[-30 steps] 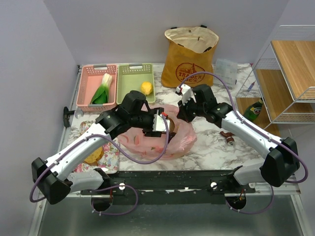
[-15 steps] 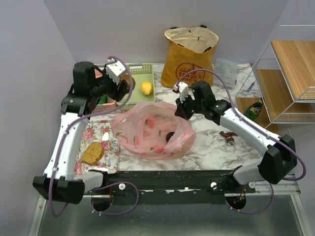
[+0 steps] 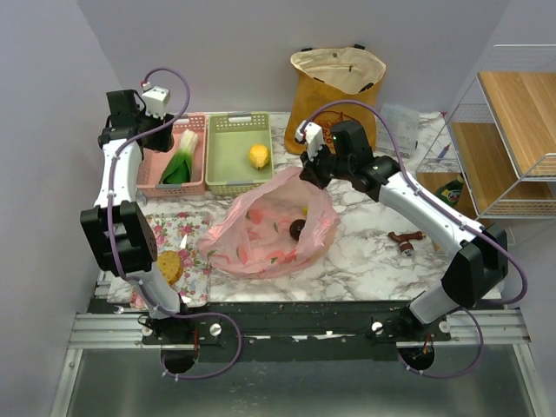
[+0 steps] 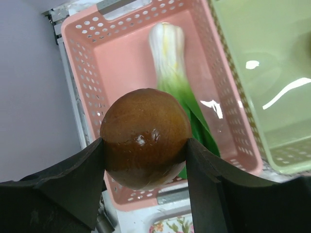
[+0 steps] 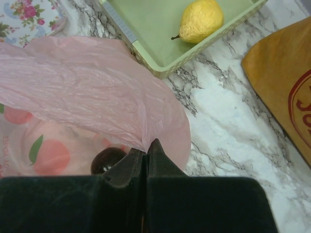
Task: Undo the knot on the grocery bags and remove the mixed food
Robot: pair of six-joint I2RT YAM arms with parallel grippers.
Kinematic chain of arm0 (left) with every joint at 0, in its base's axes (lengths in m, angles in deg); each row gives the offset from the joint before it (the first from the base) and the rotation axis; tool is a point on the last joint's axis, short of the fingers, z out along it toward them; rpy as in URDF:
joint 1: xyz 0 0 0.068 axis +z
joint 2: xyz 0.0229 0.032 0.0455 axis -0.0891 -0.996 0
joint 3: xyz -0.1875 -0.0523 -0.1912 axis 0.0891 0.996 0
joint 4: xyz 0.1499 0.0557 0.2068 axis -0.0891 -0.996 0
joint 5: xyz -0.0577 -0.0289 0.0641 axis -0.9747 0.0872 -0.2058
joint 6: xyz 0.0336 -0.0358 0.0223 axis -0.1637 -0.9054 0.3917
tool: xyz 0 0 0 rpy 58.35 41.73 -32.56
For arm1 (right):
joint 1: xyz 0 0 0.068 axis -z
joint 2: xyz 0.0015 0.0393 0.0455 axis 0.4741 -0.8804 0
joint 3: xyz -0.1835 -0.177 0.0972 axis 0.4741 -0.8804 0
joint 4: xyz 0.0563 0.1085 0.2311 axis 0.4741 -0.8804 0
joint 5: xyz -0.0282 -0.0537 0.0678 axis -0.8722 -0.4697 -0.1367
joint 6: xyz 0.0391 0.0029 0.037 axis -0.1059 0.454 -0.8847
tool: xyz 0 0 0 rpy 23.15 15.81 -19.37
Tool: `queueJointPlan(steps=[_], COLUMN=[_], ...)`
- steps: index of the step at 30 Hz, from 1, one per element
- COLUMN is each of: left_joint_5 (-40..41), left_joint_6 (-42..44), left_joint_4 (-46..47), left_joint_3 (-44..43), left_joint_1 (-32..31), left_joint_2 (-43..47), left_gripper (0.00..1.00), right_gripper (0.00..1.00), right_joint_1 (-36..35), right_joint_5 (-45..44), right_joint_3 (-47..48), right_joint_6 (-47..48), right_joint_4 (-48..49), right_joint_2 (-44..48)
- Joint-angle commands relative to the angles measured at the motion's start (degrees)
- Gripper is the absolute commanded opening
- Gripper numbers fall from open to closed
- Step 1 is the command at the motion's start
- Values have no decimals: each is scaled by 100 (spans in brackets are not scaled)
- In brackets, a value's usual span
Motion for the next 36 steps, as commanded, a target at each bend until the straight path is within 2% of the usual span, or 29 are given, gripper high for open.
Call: queueJointPlan(steps=[1, 8, 11, 12, 13, 14, 18, 23, 27, 30, 32, 33, 35, 36], left_joint_5=[305, 469, 725, 674, 493, 301, -843, -2752, -4120, -4204, -3912, -3642, -2938, -2486], left_joint_6=[163, 205, 249, 257, 295, 362, 563, 620, 998, 1652, 1981, 1972, 2062, 2145], left_joint_4=[65, -14, -292, -371, -377, -298, 136, 491, -526, -1182, -1399, -1352, -1284, -1231], left_joint_3=[-553, -937, -1325, -1357, -1265, -1072, -32, 1393, 2069, 2554, 2938, 3172, 3553, 3732], left_joint_1=[54, 64, 60, 60, 66, 62, 34, -46, -724, -2136, -3275, -3906, -4975, -5410], left_joint_2=[-595, -1108, -1401, -1381, -1275, -1059, 105, 2048, 3554, 4708, 5284, 5466, 5606, 5588], left_gripper=[36, 49, 77, 82, 96, 98, 98, 98, 98, 93, 83, 74, 59, 52], right_gripper=[1, 1, 1, 1, 1, 1, 1, 1, 1, 1, 1, 2, 25, 47], right_joint_1=[-30, -22, -26, -26, -26, -26, -21, -54, -154, -162, -167, -167, -162, -166], right_joint_5=[-203, 11, 263, 338, 446, 521, 863, 1096, 1295, 1278, 1228, 1207, 1127, 1107], right_joint_3=[282, -292, -461, -513, -557, -631, -821, -1050, -1273, -1446, -1514, -1516, -1445, -1368], right_joint_6=[297, 307, 296, 319, 356, 380, 387, 172, 141, 151, 174, 153, 50, 0], right_joint_4=[-130, -457, -661, -709, -739, -758, -740, -553, -602, -656, -685, -700, -798, -936], right_joint_2=[-86, 377, 489, 518, 544, 560, 536, 526, 632, 674, 692, 695, 697, 725])
